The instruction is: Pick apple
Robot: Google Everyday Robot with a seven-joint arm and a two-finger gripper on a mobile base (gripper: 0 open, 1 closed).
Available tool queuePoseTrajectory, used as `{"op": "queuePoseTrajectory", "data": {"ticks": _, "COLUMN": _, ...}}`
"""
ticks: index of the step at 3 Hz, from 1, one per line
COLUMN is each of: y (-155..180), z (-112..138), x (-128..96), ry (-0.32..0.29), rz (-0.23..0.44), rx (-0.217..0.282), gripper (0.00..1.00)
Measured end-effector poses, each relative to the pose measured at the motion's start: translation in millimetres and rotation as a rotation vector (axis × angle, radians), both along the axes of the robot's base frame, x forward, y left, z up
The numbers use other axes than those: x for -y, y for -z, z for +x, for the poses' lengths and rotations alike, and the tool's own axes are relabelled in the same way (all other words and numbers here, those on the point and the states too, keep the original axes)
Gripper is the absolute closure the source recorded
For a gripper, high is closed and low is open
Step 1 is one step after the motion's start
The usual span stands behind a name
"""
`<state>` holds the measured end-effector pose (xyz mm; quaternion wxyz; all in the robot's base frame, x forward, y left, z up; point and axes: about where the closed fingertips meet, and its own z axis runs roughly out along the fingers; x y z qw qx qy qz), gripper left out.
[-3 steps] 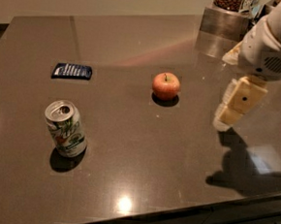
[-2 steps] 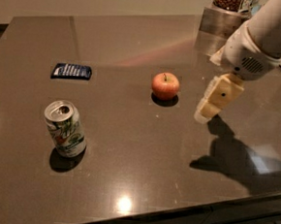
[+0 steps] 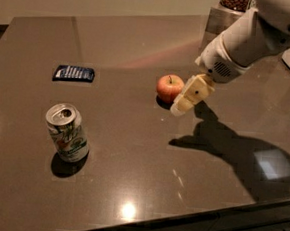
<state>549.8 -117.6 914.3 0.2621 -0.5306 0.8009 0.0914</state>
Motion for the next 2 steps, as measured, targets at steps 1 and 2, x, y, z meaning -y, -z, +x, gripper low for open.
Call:
{"op": "queuePoseTrajectory", "data": {"ticks": 1, "y": 14.5, "z": 23.2, "x": -14.6, "ry": 0.017, "rz": 0.034, "rx": 0.008, "gripper": 0.0}}
{"op": "queuePoseTrajectory", "data": {"ticks": 2, "y": 29.5, "z": 40.5, "x": -26.2, "ry": 0.023, "rz": 0.052, "rx": 0.004, "gripper": 0.0}}
